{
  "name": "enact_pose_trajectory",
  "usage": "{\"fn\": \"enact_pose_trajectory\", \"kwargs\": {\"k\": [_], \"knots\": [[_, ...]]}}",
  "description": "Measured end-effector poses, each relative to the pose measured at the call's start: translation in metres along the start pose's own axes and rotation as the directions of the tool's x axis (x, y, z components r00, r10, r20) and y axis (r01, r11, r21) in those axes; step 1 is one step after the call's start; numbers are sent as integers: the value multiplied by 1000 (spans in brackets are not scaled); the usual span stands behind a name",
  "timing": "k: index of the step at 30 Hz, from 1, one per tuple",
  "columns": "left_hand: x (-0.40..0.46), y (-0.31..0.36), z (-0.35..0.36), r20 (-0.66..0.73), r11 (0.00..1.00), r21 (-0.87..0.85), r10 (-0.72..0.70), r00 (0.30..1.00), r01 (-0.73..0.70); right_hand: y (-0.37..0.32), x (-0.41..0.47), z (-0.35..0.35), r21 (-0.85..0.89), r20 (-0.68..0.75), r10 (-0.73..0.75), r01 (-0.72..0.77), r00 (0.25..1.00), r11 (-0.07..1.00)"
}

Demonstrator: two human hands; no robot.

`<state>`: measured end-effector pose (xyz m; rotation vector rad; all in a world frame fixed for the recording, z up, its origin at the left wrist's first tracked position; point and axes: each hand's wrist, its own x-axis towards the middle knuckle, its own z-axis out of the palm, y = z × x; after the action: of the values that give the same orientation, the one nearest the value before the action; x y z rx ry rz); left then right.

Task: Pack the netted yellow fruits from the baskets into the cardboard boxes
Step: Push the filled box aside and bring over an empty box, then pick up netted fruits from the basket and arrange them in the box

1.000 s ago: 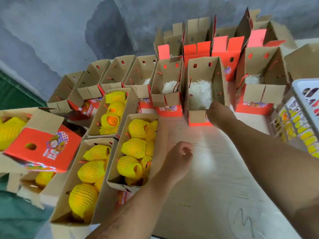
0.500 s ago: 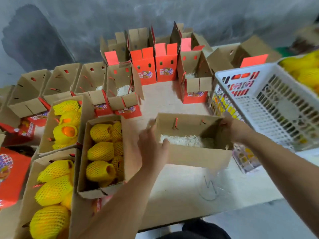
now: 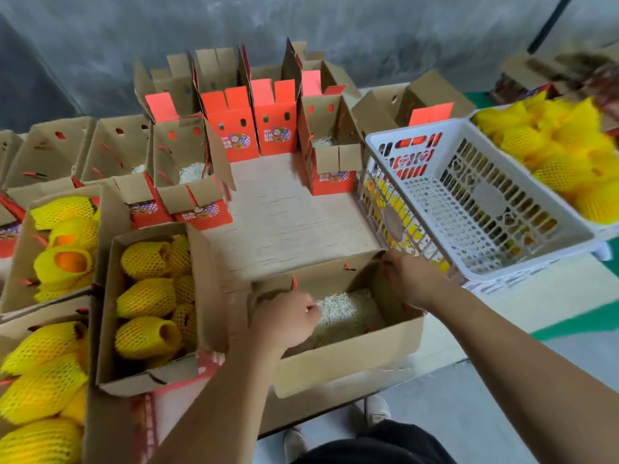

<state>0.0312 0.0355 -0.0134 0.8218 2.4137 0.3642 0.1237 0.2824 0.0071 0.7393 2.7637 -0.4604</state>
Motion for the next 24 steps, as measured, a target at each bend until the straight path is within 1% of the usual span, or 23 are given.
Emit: {"fn": "enact_pose_trajectory", "kwargs": {"k": [2,4,6,9,11,12,13,14,15,16,17,18,19,20,21,22,23,24], "knots": [[-1,17,1,-61,994,-100,44,997,-50,0,-4,-3,78,0,2,-2,1000,997],[5,38,5,-172,974,-193,89,981,-122,5,-5,-7,160,-64,-11,21,998,987],[17,62,9,-263,924,-336,96,960,-184,10,-6,-13,263,-202,-44,98,978,960],[40,107,15,-352,815,-504,107,930,-285,27,-5,-30,467,-394,-60,256,917,847],[58,139,16,-403,773,-539,110,908,-333,52,-1,-46,506,-485,-45,322,873,801],[69,154,15,-419,766,-547,100,903,-338,69,3,-54,517,-509,-22,326,861,791],[80,168,14,-428,765,-551,83,900,-333,89,10,-62,535,-501,7,303,865,789],[92,182,13,-432,776,-548,58,900,-313,111,19,-69,553,-458,32,256,889,793],[104,194,12,-438,797,-530,33,899,-288,133,30,-75,558,-384,48,191,922,808],[115,206,11,-458,826,-494,19,889,-272,155,44,-79,535,-275,51,109,960,837],[126,217,9,-500,855,-440,22,866,-275,174,60,-80,458,-122,38,22,992,888],[137,227,9,-552,879,-373,45,832,-295,190,77,-78,325,63,23,-42,998,945],[149,237,8,-593,903,-288,94,799,-320,202,93,-75,179,244,13,-58,970,982],[160,247,8,-600,923,-188,163,783,-336,207,108,-71,51,391,-1,-21,920,998],[171,256,9,-568,937,-87,234,789,-340,208,122,-66,-47,502,-20,51,864,998],[180,264,13,-511,947,3,278,813,-322,209,134,-57,-118,582,-51,146,812,982],[187,271,19,-465,955,77,288,837,-286,206,142,-45,-177,625,-90,253,776,951],[192,275,26,-449,964,130,264,853,-230,205,148,-32,-221,645,-129,345,754,912]]}}
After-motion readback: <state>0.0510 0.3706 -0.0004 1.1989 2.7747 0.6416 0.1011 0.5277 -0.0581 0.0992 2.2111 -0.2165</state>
